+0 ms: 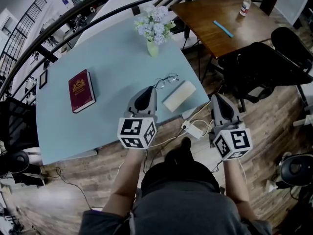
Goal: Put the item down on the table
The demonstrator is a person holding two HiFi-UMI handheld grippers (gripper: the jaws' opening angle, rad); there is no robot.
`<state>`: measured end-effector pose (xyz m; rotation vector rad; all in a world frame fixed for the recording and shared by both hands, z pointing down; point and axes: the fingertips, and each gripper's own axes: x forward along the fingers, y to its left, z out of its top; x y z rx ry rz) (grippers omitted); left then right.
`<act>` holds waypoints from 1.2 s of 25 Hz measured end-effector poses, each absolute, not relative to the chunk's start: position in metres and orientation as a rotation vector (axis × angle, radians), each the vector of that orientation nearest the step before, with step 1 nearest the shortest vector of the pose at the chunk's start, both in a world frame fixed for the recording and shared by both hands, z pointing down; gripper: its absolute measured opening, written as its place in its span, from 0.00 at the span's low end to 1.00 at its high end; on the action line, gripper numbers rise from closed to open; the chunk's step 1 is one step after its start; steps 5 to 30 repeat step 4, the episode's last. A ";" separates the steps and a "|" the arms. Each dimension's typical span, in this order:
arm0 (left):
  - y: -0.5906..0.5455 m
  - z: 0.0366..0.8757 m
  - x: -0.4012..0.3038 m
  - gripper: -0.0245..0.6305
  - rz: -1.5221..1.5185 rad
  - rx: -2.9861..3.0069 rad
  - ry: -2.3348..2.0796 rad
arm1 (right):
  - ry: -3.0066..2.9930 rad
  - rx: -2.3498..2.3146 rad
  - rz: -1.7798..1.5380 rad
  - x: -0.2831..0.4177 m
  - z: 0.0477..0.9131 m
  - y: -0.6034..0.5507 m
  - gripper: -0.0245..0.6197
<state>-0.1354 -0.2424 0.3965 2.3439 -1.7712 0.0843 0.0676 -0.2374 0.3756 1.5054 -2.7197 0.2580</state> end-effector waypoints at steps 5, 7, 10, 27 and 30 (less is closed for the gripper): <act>-0.244 0.397 -0.134 0.05 0.086 2.343 -1.764 | -2.718 1.501 0.263 0.068 0.376 -0.238 0.04; -0.244 0.397 -0.134 0.05 0.086 2.343 -1.764 | -2.718 1.501 0.263 0.068 0.376 -0.238 0.04; -0.244 0.397 -0.134 0.05 0.086 2.343 -1.764 | -2.718 1.501 0.263 0.068 0.376 -0.238 0.04; -0.244 0.397 -0.134 0.05 0.086 2.343 -1.764 | -2.718 1.501 0.263 0.068 0.376 -0.238 0.04; -0.244 0.397 -0.134 0.05 0.086 2.343 -1.764 | -2.718 1.501 0.263 0.068 0.376 -0.238 0.04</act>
